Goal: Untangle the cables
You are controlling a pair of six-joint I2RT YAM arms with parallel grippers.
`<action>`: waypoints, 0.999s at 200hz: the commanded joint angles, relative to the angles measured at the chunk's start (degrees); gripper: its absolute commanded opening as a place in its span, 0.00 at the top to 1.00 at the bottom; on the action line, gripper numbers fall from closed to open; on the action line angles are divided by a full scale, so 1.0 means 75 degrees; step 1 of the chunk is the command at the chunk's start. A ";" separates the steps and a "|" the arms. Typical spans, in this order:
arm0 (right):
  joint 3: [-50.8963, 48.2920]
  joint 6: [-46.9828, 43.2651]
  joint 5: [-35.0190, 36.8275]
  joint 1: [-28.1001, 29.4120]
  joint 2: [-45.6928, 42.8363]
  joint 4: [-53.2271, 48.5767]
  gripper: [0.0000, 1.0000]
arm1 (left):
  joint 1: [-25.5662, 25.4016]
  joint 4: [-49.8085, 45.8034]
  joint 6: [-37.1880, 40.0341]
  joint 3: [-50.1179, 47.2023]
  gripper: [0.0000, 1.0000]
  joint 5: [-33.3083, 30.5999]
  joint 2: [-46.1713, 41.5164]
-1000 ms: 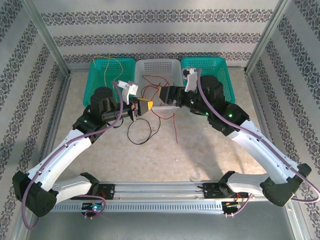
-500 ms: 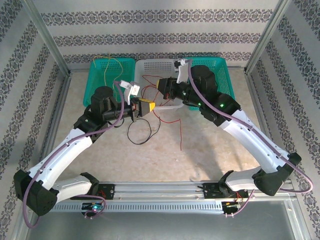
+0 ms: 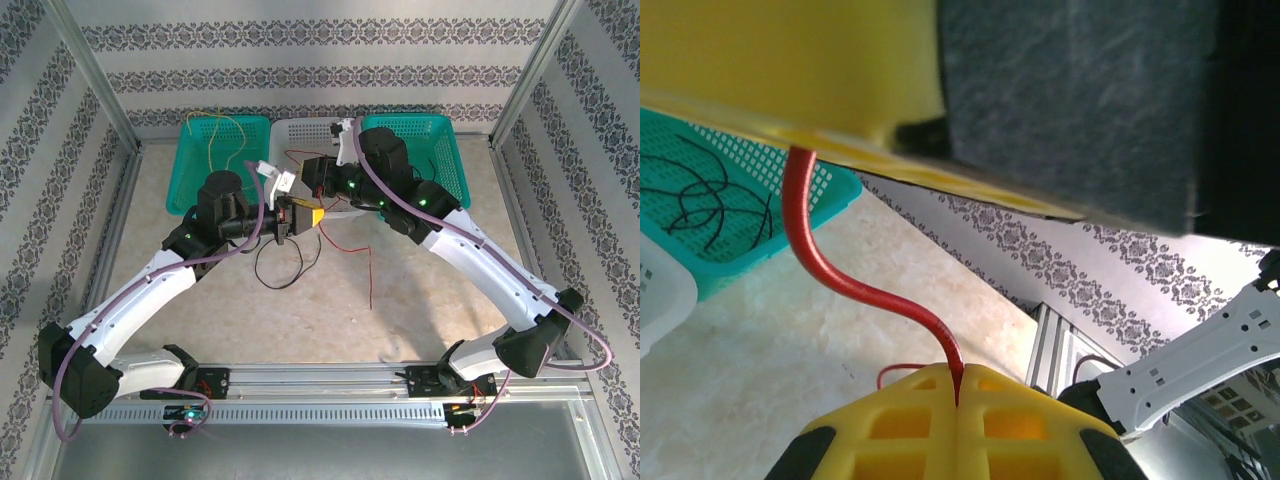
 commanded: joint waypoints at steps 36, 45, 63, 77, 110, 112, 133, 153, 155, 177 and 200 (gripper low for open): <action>-0.0441 -0.0146 0.0439 -0.0641 -0.1027 -0.0474 0.37 | 0.0333 0.2100 -0.1587 -0.0434 1.00 -0.0463 -0.0210; -0.0735 -0.0246 0.0556 -0.0708 -0.1324 -0.0463 0.29 | 0.0476 0.2523 -0.1891 -0.0582 1.00 -0.0437 -0.0233; -0.1395 -0.0374 0.0697 -0.0788 -0.1792 -0.0387 0.20 | 0.0717 0.2848 -0.2189 -0.0669 1.00 -0.0285 -0.0211; -0.1906 -0.0258 0.0480 -0.0807 -0.2003 -0.0210 0.18 | 0.0815 0.2928 -0.2306 -0.0672 1.00 -0.0144 -0.0170; -0.2866 -0.0065 -0.0259 -0.0701 -0.2332 0.0569 0.12 | 0.1022 0.3178 -0.2643 -0.0639 1.00 0.0060 -0.0136; -0.2914 -0.0060 -0.0292 -0.0690 -0.2349 0.0625 0.12 | 0.1050 0.3193 -0.2672 -0.0640 1.00 0.0068 -0.0152; -0.3221 0.0006 -0.0661 -0.0615 -0.2407 0.1019 0.10 | 0.1347 0.3657 -0.3203 -0.0745 1.00 0.0283 -0.0097; -0.3199 -0.0204 -0.0794 -0.0493 -0.2266 0.0990 0.10 | 0.1570 0.4247 -0.3794 -0.0804 1.00 0.0547 0.0022; -0.3196 -0.0218 -0.0812 -0.0494 -0.2247 0.0991 0.10 | 0.1588 0.4318 -0.3842 -0.0811 1.00 0.0556 0.0039; -0.3182 -0.0257 -0.1037 -0.0479 -0.2081 0.1016 0.09 | 0.1738 0.4760 -0.4255 -0.0898 1.00 0.0578 0.0100; -0.3147 -0.0326 -0.1102 -0.0340 -0.2006 0.1051 0.09 | 0.1907 0.5275 -0.4676 -0.1074 1.00 0.0477 0.0135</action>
